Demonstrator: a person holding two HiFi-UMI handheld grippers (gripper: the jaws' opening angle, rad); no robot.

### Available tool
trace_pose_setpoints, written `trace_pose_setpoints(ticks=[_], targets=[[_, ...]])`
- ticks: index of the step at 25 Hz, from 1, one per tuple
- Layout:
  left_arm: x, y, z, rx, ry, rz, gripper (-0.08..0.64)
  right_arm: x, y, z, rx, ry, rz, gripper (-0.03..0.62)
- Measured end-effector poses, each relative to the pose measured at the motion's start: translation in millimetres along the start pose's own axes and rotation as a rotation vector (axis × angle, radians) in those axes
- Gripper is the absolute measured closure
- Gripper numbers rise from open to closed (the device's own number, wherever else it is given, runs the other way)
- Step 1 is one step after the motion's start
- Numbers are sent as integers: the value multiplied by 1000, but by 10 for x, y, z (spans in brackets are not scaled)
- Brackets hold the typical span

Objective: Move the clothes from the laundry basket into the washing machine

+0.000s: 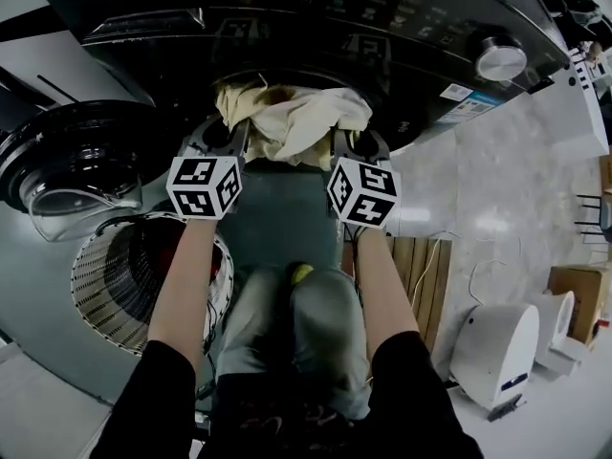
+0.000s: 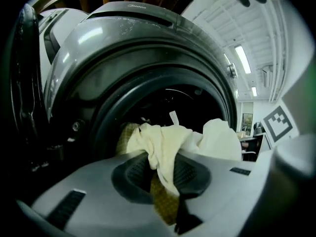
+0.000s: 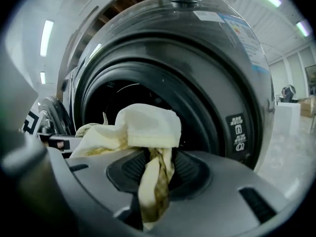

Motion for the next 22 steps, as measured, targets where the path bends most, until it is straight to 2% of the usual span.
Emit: trace_pose_setpoints(ticks=[7,12,17,22], targets=[[149,139,-291,-30,18,-20,485,11,180,-313,-30,18,13,483],[214,106,-547,-39,24,-9,486,-79,197,-564,-39,46,-25,482],[282,74,-724,-63,24,4,486,-39,168,-781,-66,70,-8,480],[341,98,-883,-44,6,0,483,-91,155,-1004,-32,66,-39,477]])
Point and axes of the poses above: the fingertips, and each gripper's own axes: z backward along the fingers, x to its left, y out of its underside, the point moved 3 cm from there along z, backward along the fingers, and after that the axes turned 6 degrees about z, right-handed, at the moved point
